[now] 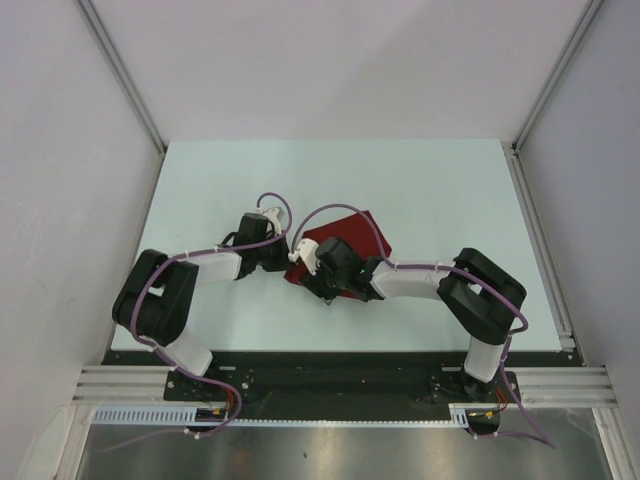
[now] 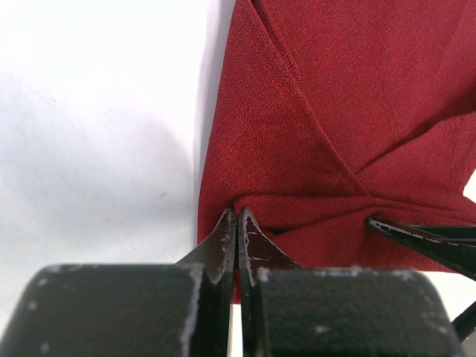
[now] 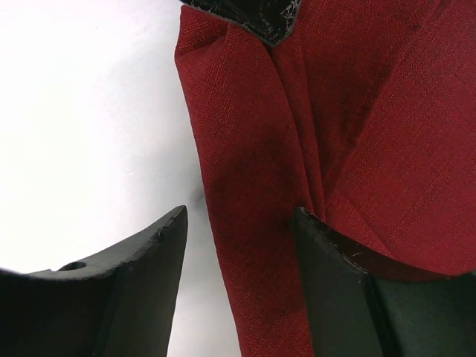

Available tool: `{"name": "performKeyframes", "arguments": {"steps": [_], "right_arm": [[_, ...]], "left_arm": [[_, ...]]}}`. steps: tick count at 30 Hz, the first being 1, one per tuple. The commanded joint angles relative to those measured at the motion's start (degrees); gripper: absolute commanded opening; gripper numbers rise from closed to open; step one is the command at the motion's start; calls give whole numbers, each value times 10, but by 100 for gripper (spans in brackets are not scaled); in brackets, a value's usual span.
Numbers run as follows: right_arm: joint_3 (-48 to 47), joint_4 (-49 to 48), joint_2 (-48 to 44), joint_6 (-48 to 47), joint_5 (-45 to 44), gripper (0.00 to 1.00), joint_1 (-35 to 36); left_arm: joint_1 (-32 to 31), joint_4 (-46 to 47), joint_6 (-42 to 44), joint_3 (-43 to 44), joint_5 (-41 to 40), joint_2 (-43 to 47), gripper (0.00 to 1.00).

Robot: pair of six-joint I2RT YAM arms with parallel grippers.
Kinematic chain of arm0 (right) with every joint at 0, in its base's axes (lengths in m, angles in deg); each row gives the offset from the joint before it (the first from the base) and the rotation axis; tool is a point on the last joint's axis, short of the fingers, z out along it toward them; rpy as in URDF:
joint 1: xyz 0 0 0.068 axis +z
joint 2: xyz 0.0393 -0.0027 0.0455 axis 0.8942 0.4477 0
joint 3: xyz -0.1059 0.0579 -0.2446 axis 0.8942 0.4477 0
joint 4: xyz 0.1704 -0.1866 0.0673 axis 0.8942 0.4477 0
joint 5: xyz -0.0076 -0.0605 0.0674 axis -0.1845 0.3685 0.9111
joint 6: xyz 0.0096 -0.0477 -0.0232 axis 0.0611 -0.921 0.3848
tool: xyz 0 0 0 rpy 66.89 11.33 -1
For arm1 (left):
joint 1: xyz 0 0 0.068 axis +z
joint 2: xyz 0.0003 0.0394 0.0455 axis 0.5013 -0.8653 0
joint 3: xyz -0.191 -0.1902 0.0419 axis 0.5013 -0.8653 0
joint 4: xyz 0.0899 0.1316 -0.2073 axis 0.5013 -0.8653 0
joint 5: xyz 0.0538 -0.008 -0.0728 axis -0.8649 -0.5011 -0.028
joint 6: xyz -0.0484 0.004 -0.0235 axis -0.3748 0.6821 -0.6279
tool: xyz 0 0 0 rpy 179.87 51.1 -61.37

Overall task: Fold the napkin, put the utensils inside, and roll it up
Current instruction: Roll the napkin with the utensil

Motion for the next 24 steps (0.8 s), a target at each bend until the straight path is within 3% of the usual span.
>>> {"name": "performKeyframes", "arguments": {"steps": [1,11,14,19,23,24], "right_arm": [[-2,-3,-10,-16,-19,64,0],[-27,81,41,23,38,61,-34],[-38,114,61,42,73,54,-46],[-39,161,81,61,164,33,-59],[-33,176,92,75,249,26,-69],[-31,175,93,80,263,24,-71]], "left_arm": [[11,-22,10,6,-25,-18,0],[11,-15,9,5,-15,-13,0],[11,-12,3,6,-10,-6,2],[16,-15,-4,2,-35,51,32],[20,-10,-18,-16,-63,103,55],[20,-8,-20,-29,-67,110,64]]}}
